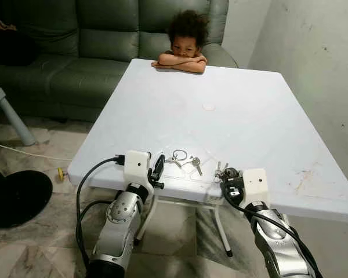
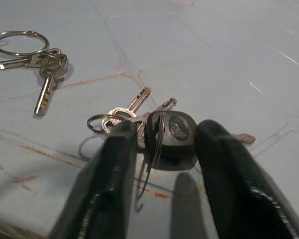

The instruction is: Hang keys on a hook

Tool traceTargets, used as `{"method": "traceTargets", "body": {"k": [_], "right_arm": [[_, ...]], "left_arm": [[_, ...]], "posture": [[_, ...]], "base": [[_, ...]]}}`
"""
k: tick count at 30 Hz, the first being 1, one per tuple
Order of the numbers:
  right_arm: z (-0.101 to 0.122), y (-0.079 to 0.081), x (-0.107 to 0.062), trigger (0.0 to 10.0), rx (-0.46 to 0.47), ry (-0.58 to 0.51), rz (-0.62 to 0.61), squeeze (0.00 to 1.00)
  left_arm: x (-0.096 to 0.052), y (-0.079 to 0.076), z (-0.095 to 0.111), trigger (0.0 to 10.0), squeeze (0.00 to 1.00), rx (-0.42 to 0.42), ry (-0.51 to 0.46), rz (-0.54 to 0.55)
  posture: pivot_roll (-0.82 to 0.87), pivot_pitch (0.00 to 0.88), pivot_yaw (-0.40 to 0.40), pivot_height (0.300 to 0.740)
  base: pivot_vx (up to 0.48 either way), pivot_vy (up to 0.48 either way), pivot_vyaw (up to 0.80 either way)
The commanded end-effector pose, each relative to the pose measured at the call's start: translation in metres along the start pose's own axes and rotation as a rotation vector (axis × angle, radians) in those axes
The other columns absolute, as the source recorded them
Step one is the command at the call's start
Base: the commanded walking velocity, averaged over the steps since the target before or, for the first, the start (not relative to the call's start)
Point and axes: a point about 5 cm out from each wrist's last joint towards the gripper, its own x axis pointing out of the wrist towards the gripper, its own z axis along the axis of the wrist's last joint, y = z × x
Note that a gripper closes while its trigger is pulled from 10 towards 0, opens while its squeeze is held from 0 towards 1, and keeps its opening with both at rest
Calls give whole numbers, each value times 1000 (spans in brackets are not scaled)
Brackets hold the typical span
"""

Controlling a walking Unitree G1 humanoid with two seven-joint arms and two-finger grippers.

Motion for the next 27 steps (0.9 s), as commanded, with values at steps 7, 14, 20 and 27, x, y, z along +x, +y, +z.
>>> {"method": "traceTargets", "body": {"k": [7,14,20,27], "right_arm": [[3,-3,-3,941,-4,-24,-7,0],[2,-4,-6,0,-4,-23,-9,0],[6,-5,-6,0,-11,-57,-25,0],[27,-9,-1,0,72,-173,-68,0]], "left_arm": [[-1,-7,1,10000,0,-4,-4,-14],[-1,-7,1,10000,0,0,-2,-15],[-1,-7,1,10000,0,6,-3,-15],[1,-5,4,10000,0,16,-12,-8]], "posture": [[95,0,-73,740],[92,0,-68,740],[92,0,-67,740],[95,0,-68,740]], "base": [[0,0,0],[0,0,0],[0,0,0],[0,0,0]]}}
